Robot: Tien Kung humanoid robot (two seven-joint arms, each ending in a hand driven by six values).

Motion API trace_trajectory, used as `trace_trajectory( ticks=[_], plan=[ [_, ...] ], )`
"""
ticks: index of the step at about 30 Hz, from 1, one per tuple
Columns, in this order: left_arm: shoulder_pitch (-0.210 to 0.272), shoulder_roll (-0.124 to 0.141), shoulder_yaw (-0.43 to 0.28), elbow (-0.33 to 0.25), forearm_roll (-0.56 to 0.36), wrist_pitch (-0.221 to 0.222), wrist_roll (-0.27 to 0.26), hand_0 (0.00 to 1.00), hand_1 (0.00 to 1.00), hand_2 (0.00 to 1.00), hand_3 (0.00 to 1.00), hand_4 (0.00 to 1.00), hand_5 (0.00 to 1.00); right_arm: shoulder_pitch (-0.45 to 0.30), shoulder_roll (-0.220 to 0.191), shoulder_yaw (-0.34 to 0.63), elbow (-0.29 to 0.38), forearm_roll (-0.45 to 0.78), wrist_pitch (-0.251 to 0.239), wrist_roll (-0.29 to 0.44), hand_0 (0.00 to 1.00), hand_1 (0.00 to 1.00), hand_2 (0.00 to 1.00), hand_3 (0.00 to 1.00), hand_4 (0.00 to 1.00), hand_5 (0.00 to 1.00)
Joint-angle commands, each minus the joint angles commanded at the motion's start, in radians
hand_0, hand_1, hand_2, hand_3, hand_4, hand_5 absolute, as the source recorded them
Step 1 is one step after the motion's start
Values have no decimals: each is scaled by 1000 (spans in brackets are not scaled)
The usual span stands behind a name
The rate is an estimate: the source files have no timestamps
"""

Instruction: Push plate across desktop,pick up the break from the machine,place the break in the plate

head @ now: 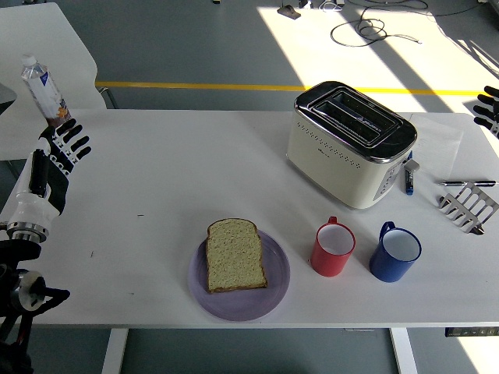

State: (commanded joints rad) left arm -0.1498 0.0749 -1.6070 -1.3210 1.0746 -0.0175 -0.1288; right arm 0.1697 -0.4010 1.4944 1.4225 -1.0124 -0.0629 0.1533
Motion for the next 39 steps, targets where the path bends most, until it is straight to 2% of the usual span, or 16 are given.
trace_trajectory(
  ticks=[12,16,21,25,34,39],
  plan=[
    [-15,2,17,1,23,6,2,809,833,886,813,532,998,16,-6,36,-104,19,18,22,839,808,839,820,510,639],
    [-18,11,28,10,15,-1,15,810,833,885,814,535,998,-24,10,65,-104,14,21,23,839,809,839,819,512,630],
    [10,21,-3,-7,3,-11,33,810,833,885,814,535,998,-58,52,57,-109,-11,20,21,839,809,839,819,512,630],
    [18,26,-9,-11,6,-25,50,810,833,885,813,534,998,-76,67,57,-109,-21,19,16,840,808,839,821,512,629],
    [10,22,-5,-9,10,-31,56,811,834,884,812,536,998,-75,64,69,-97,-31,17,13,840,808,837,817,513,625],
    [6,26,-6,-5,11,-32,59,811,834,884,812,536,998,-76,77,74,-100,-35,13,14,840,808,837,817,513,625]
  ],
)
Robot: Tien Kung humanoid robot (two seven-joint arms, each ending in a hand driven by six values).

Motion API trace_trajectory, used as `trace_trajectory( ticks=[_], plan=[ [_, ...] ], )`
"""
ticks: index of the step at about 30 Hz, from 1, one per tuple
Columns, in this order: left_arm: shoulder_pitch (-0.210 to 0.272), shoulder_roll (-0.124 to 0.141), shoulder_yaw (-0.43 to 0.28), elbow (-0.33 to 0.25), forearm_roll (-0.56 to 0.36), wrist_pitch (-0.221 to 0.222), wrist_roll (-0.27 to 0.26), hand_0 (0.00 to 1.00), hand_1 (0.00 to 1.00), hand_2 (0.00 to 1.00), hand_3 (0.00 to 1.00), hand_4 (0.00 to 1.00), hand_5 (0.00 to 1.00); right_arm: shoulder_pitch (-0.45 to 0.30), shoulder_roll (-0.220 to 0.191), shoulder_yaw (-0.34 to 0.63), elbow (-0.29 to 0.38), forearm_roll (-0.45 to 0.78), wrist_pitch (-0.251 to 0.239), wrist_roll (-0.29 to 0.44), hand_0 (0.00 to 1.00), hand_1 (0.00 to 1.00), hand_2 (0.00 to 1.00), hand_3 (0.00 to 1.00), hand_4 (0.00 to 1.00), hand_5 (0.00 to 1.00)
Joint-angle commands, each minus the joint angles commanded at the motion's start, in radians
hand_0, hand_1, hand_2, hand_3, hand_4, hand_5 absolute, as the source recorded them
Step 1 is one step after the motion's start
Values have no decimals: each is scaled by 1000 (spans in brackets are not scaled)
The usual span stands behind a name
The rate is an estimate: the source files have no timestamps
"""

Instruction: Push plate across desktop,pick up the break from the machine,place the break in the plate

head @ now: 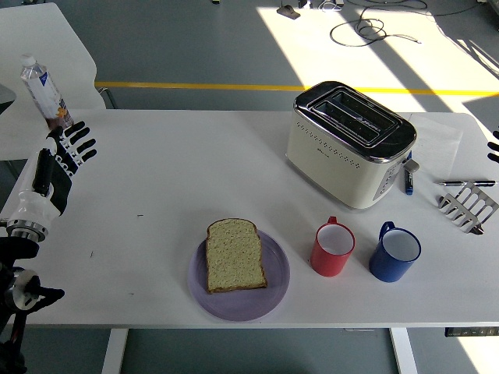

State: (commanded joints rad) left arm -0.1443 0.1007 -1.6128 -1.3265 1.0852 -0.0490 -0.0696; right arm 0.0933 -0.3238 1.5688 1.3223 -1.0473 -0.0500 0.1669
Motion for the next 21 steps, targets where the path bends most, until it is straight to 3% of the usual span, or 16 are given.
trace_trajectory(
  ticks=[21],
  plan=[
    [-15,5,-4,4,5,-2,10,810,831,882,818,539,998,7,8,28,0,5,-20,0,834,802,825,804,512,619]
  ],
)
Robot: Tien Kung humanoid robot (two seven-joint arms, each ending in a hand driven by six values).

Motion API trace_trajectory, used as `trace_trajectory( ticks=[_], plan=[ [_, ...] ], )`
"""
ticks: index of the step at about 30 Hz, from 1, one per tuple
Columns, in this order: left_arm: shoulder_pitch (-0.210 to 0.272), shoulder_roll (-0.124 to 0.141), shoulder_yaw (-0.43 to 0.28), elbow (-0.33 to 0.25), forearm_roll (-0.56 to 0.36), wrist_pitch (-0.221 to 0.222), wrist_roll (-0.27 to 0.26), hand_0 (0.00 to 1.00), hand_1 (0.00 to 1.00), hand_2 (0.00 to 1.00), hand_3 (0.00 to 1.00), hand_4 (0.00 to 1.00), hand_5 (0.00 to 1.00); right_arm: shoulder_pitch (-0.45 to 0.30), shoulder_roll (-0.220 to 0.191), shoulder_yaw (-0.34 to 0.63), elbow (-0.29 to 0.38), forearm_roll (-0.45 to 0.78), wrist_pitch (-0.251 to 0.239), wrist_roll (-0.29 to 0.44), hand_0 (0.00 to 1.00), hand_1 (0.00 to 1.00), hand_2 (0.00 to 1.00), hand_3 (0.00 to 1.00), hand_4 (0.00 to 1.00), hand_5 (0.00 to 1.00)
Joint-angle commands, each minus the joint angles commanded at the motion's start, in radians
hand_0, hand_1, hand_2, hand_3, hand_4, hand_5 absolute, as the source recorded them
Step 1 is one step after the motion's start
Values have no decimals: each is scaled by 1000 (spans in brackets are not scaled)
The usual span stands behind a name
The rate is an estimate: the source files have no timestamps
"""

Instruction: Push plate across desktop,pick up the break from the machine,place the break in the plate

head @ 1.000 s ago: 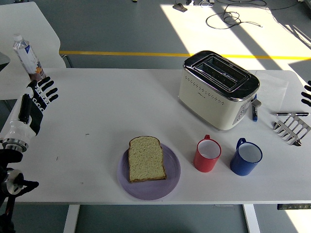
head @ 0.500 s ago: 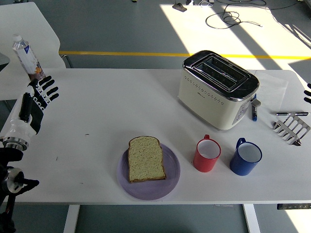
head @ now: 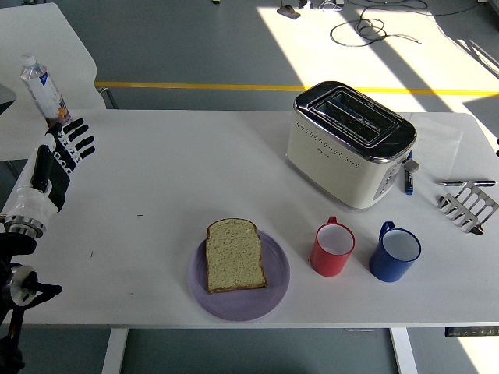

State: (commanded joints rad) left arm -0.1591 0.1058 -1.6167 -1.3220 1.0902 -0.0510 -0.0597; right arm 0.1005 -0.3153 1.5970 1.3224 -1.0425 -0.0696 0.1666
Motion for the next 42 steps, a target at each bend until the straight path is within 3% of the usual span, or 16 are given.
trace_trajectory(
  ticks=[42],
  plan=[
    [5,10,31,5,13,-3,5,809,829,877,822,547,998,-17,7,10,-15,-1,-1,-9,832,797,820,796,496,574]
  ],
)
